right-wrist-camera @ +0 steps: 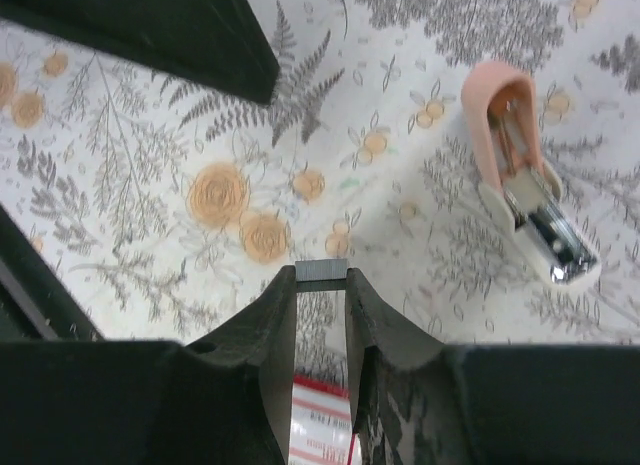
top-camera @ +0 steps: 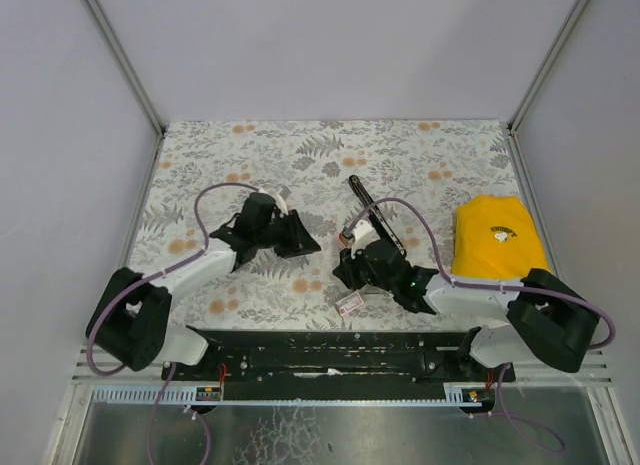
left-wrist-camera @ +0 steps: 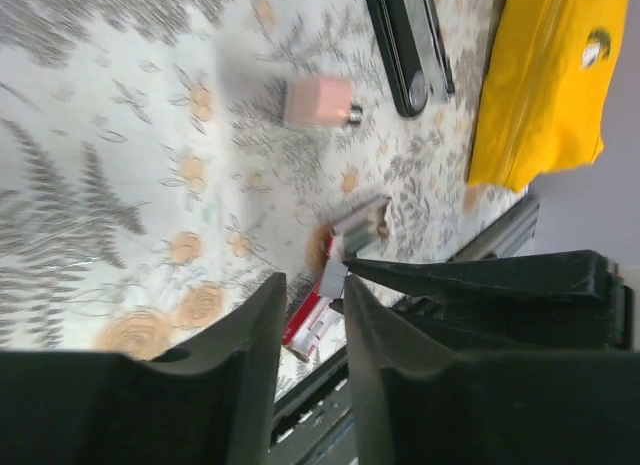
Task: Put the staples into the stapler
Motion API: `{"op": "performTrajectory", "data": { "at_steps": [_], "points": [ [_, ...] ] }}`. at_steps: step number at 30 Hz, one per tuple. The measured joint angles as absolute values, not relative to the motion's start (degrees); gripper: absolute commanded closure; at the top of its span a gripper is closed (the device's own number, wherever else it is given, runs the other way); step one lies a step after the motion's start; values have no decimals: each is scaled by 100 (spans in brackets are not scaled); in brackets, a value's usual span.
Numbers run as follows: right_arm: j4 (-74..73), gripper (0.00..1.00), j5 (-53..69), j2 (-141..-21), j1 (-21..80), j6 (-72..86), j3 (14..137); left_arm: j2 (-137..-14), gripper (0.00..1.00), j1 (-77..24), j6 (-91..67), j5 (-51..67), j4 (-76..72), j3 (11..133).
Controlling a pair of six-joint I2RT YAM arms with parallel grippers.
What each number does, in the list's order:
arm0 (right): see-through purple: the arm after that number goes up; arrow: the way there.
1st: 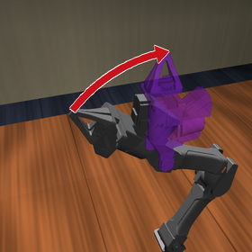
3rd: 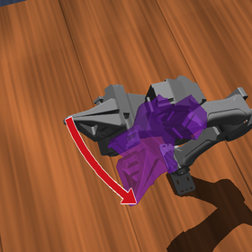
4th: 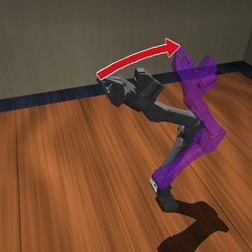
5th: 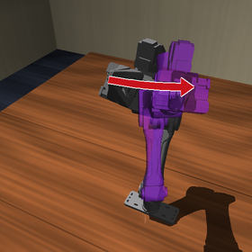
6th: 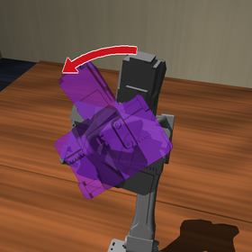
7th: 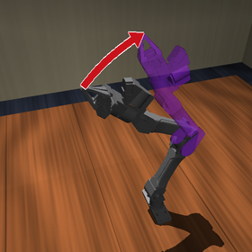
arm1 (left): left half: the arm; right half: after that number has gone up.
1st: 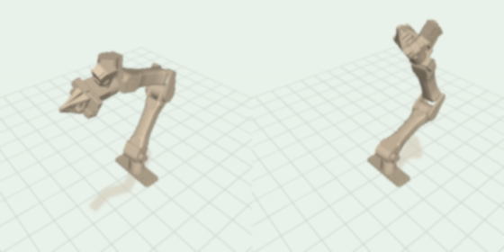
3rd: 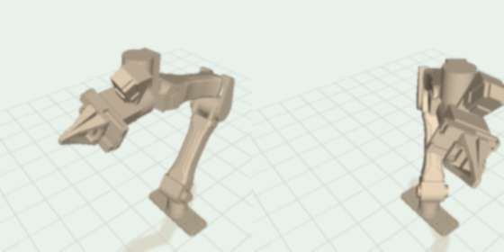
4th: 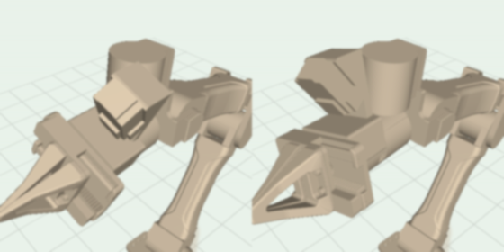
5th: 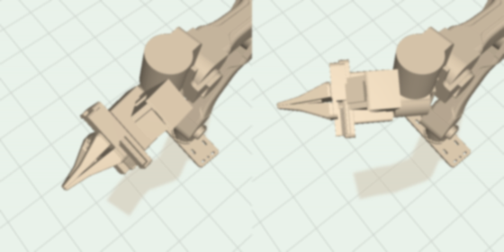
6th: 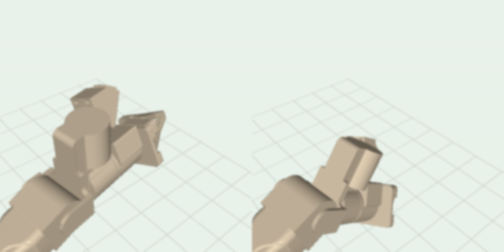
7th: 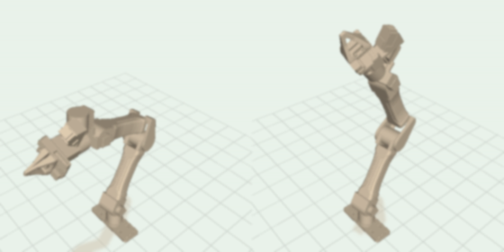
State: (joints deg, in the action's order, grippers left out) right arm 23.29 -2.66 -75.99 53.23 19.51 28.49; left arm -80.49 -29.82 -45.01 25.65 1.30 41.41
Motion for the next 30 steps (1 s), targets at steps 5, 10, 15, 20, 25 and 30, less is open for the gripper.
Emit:
{"op": "performTrajectory", "data": {
  "at_steps": [5, 10, 15, 20, 25, 30],
  "points": [
    [2945, 74, -399, -8309, 5323, 1737, 3129, -7446, 64, -2171, -4038, 2418, 635, 4156],
    [3597, 75, -620, -9004, 5323, 1553, 3166, -7078, 64, -1507, -3669, 2401, 1044, 4156],
    [3946, 74, -856, -9504, 5325, 1431, 3166, -6895, 64, -1100, -3365, 2434, 1328, 4160],
    [4235, 72, -998, -9564, 5325, 1415, 3037, -6875, 64, -834, -3070, 2458, 1527, 4263],
    [4414, 70, -1007, -9564, 5349, 1498, 2821, -6884, 64, -679, -2834, 2486, 1629, 4381],
    [4449, 58, -1011, -9561, 5360, 1597, 2733, -6928, 64, -598, -2668, 2539, 1682, 4493]
  ]
}}
